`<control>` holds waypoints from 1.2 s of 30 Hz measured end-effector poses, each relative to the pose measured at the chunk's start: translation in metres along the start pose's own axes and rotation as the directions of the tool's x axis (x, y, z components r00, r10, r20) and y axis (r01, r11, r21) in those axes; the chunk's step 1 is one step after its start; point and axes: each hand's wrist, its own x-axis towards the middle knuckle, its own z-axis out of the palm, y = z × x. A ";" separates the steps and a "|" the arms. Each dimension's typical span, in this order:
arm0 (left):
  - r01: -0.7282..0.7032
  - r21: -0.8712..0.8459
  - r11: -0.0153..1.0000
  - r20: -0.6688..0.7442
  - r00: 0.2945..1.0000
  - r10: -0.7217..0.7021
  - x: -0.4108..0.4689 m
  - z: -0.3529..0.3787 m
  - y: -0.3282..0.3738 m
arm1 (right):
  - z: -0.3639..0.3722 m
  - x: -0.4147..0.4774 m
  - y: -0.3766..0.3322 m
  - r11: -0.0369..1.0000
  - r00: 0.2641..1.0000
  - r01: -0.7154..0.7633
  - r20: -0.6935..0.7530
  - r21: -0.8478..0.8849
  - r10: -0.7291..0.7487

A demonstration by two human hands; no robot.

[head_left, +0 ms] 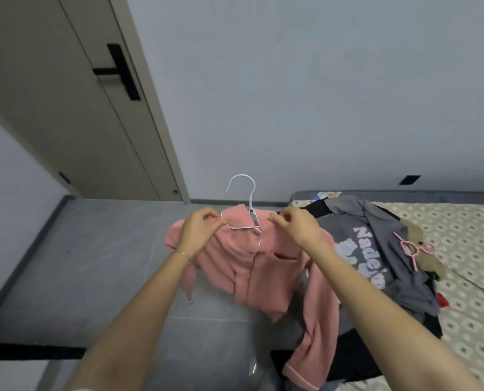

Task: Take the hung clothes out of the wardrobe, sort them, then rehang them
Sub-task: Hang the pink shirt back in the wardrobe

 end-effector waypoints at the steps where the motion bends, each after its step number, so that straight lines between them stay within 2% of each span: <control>1: 0.007 0.000 1.000 -0.018 1.000 -0.007 -0.011 -0.011 -0.008 | 0.007 -0.008 -0.011 1.000 1.000 0.016 0.004 -0.004 -0.016; 10: 0.034 0.036 0.999 -0.086 0.996 -0.030 -0.120 -0.093 -0.062 | 0.064 -0.106 -0.084 0.993 0.995 0.095 -0.005 -0.067 -0.095; 17: 0.026 0.031 0.999 -0.185 0.982 -0.020 -0.201 -0.148 -0.073 | 0.085 -0.166 -0.136 0.975 0.982 0.185 -0.007 -0.118 -0.188; 24: 0.100 -0.041 0.994 -0.318 0.942 -0.108 -0.263 -0.192 -0.081 | 0.097 -0.197 -0.186 0.935 0.942 0.336 0.046 -0.113 -0.332; 30: 0.110 -0.047 0.993 -0.491 0.863 -0.119 -0.328 -0.236 -0.074 | 0.104 -0.230 -0.237 0.859 0.863 0.503 0.098 -0.096 -0.495; 36: 0.156 -0.024 0.987 -0.640 0.756 -0.135 -0.400 -0.285 -0.076 | 0.117 -0.266 -0.301 0.702 0.701 0.708 0.210 -0.082 -0.682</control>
